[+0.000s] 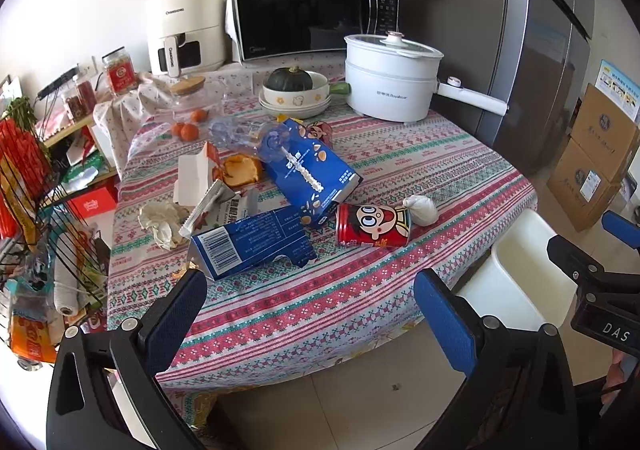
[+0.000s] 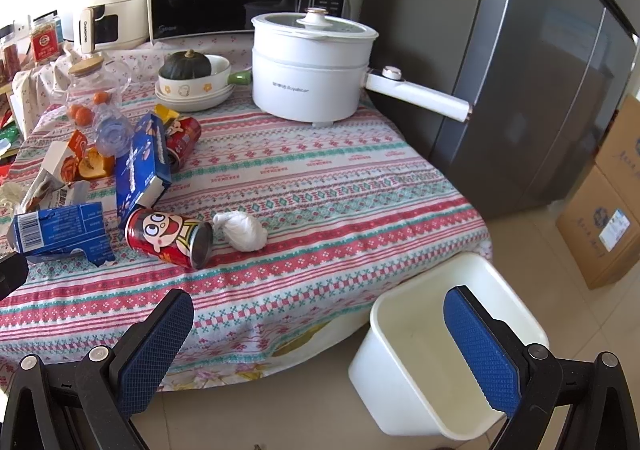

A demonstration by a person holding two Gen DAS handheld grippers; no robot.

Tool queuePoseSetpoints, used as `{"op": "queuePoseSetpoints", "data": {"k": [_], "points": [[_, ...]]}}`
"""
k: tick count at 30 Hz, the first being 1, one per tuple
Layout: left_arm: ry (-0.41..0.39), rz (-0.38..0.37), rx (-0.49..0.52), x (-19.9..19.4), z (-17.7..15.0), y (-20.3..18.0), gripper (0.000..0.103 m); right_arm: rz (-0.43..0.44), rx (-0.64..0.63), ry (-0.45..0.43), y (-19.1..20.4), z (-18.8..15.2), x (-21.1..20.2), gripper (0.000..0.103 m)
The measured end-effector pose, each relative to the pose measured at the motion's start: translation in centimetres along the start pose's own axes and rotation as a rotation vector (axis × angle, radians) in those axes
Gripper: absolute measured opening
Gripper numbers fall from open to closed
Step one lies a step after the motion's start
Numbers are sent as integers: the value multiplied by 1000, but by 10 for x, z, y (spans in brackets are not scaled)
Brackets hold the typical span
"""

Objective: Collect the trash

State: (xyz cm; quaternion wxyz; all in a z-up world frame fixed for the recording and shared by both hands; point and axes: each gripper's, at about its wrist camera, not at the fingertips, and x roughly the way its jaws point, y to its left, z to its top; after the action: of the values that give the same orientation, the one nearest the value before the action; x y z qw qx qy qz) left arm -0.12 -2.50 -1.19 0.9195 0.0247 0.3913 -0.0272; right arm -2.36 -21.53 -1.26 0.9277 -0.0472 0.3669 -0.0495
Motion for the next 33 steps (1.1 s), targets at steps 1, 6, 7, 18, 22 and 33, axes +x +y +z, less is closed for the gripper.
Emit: {"op": "queuePoseSetpoints", "data": {"k": [1,6,7,18,22,33], "points": [[0,0,0,0,0,0,103,1,1,0,0,0,0,103],[1,1,-1,0,-1,-1,103,3,5,1,0,0,0,103],[2,0,-1,0,-1,-2,103,4,6,1,-1,0,0,103],[5,-3,-1,2,-2,-3,103,5,14,6,-2,0,0,103],[12,-8,-15,3,-4,2,103,8,16,7,-3,0,0,103],[16,-9,-54,2,0,19,103,7,40,20,-3,1,6,103]]}}
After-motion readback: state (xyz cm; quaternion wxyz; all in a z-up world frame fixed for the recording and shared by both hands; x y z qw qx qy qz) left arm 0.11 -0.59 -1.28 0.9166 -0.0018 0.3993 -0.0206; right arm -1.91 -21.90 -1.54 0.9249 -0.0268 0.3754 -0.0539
